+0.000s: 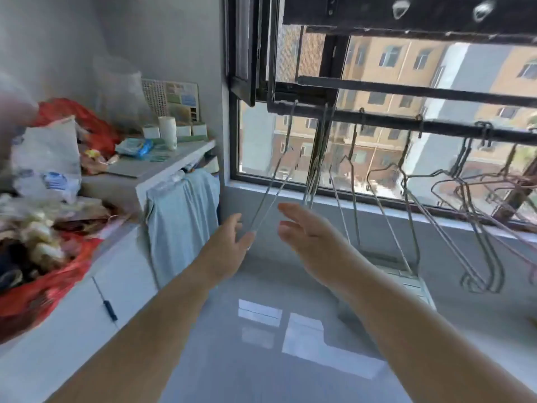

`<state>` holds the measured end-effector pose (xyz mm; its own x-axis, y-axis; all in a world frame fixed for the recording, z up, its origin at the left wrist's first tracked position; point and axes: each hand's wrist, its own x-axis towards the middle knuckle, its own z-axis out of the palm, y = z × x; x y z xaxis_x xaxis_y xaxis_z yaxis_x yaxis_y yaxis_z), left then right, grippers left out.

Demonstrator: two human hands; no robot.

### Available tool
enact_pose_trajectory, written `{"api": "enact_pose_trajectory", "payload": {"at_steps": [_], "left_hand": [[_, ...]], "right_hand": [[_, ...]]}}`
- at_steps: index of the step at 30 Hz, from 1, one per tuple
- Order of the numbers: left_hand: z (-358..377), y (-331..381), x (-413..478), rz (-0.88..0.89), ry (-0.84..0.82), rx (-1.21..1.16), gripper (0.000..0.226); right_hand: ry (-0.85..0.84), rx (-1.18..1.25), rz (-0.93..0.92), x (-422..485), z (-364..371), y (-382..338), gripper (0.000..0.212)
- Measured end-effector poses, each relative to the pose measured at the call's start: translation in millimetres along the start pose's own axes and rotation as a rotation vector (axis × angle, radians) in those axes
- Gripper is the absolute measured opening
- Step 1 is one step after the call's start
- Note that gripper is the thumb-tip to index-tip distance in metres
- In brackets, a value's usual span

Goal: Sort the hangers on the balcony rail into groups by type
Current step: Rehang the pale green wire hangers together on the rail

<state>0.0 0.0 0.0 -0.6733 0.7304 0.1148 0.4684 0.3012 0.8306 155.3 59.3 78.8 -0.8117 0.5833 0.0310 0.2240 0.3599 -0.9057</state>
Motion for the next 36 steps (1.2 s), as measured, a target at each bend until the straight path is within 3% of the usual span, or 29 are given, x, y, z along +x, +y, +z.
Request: {"api": "enact_pose_trajectory", "payload": {"at_steps": [4, 10, 17, 25, 27, 31, 34, 36], "left_hand": [[-6.8, -17.1, 18.7, 0.051, -0.034, -0.058, 0.039], [-22.2, -32.4, 31.4, 0.144, -0.145, -0.147, 0.017], [-43.9, -37.6, 35.9, 0.167, -0.156, -0.262, 0.015], [-44.6, -45.1, 35.7, 0.167, -0.060, -0.215, 0.019], [-41.9, -44.3, 33.7, 0.129, -0.011, -0.163, 0.024], [-39.8, -37.6, 23.5, 0.091, 0.116, -0.027, 0.044], [-36.7, -17.6, 11.8, 0.321, 0.339, 0.041, 0.046], [-29.0, 1.3, 5.0, 0.421, 0.320, -0.051, 0.039]], "right_hand": [[0.060, -0.121, 0.083, 66.6, 40.7, 0.4, 0.040], [0.183, 0.082, 0.222, 131.8, 81.0, 19.5, 0.032], [0.246, 0.348, 0.179, 157.0, 102.5, 22.7, 0.032], [0.185, 0.305, 0.192, 155.5, 110.6, 16.4, 0.043], [0.167, 0.219, 0.172, 149.1, 108.8, 11.9, 0.041], [0.206, -0.280, 0.030, 129.4, 87.9, -2.8, 0.039], [0.360, -0.464, -0.048, 111.5, 57.3, -9.0, 0.052], [0.419, -0.571, -0.032, 101.3, 38.7, -6.4, 0.054]]}}
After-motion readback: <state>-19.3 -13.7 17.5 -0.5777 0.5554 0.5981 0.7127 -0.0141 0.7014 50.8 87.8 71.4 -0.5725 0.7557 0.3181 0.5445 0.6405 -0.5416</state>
